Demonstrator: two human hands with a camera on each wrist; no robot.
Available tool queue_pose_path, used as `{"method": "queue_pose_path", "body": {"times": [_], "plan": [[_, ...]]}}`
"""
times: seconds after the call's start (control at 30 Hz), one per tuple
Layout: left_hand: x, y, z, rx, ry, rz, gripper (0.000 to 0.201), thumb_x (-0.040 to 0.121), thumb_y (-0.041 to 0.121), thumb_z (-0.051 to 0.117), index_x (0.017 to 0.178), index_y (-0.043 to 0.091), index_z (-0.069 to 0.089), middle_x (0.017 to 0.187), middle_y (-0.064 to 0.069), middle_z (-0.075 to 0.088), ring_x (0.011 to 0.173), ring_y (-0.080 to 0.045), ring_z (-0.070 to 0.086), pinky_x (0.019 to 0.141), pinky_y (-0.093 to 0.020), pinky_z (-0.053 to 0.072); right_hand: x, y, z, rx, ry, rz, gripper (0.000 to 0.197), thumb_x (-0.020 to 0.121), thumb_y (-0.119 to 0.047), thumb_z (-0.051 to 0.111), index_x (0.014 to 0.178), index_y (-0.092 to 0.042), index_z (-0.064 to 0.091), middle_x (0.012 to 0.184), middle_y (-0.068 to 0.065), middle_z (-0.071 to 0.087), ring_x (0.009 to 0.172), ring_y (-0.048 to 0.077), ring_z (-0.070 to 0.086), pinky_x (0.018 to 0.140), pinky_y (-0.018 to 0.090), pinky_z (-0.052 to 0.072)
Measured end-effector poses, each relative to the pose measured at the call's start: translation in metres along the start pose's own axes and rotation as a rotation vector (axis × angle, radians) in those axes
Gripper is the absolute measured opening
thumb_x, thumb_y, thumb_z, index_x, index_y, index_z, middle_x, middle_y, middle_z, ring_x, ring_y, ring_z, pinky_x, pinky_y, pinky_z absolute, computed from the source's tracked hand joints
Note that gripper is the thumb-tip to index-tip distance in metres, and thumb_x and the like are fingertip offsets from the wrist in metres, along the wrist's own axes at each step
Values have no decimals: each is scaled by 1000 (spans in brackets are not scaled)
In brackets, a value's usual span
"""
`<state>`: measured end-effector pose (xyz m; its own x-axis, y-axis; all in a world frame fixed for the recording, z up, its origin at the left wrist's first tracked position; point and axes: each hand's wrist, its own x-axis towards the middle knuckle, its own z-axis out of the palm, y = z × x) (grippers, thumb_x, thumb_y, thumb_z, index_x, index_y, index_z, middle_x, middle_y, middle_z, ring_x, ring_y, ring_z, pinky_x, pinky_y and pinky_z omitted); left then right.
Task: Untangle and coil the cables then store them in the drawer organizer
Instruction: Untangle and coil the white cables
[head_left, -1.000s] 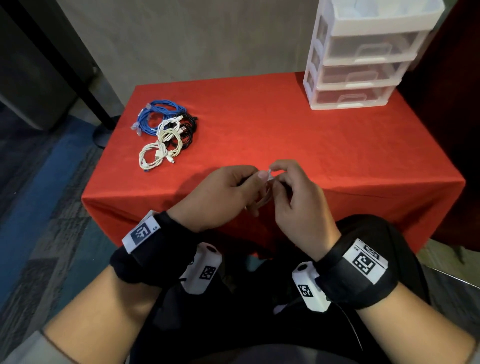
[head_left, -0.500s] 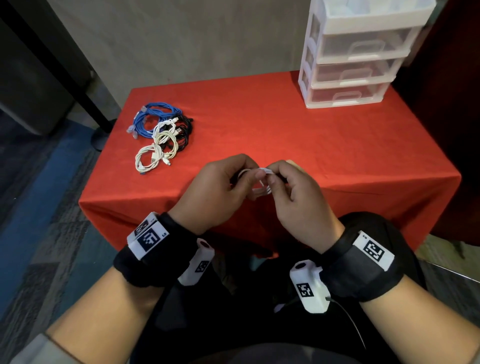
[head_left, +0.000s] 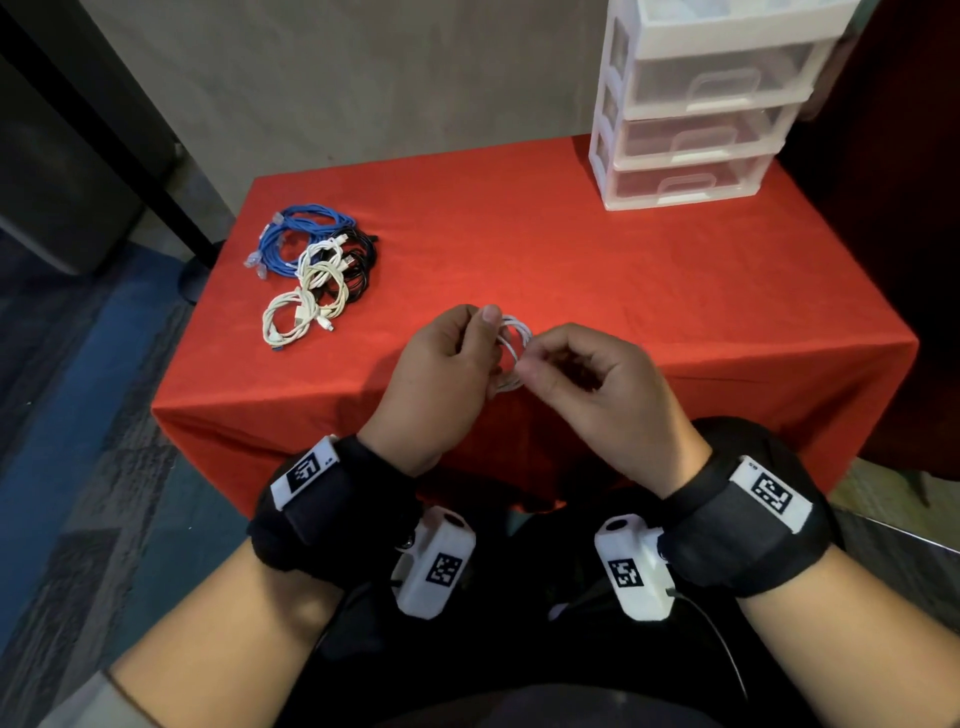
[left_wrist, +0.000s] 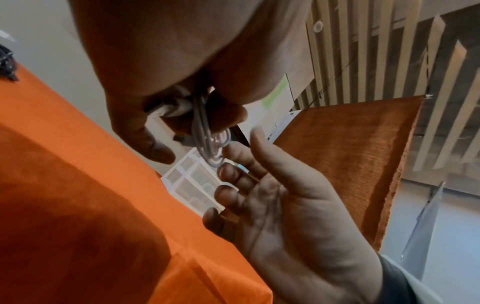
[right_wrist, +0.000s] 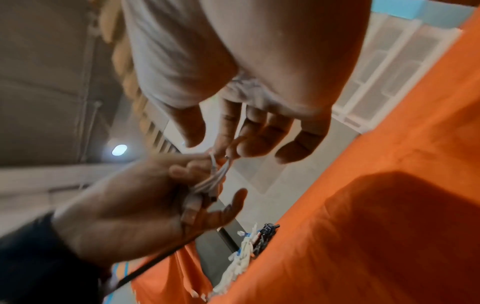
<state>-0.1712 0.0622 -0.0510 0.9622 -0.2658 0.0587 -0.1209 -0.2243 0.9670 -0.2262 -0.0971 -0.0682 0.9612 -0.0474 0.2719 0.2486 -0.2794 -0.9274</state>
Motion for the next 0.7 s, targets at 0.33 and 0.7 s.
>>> {"method": "queue_pose_path", "body": {"times": [0.33,0.7], "plan": [[-3,-6,-6,281,-39,163,32,105,37,47,87,16,63,59,8,46,54,-9,40,56,-37,38,14,-9,-12,193,-11,179,17,99,-10,63,85,-3,67,68,-1,59,68,13,51,70,27,41],[-8,-1,3,-60,-89,12,30,109,25,41,92,9,59,55,10,38,48,-7,30,47,-23,29,7,9,8,286,139,250,14,98,-24,68,96,-14,77,94,11,77,86,15,65,81,36,49]]}}
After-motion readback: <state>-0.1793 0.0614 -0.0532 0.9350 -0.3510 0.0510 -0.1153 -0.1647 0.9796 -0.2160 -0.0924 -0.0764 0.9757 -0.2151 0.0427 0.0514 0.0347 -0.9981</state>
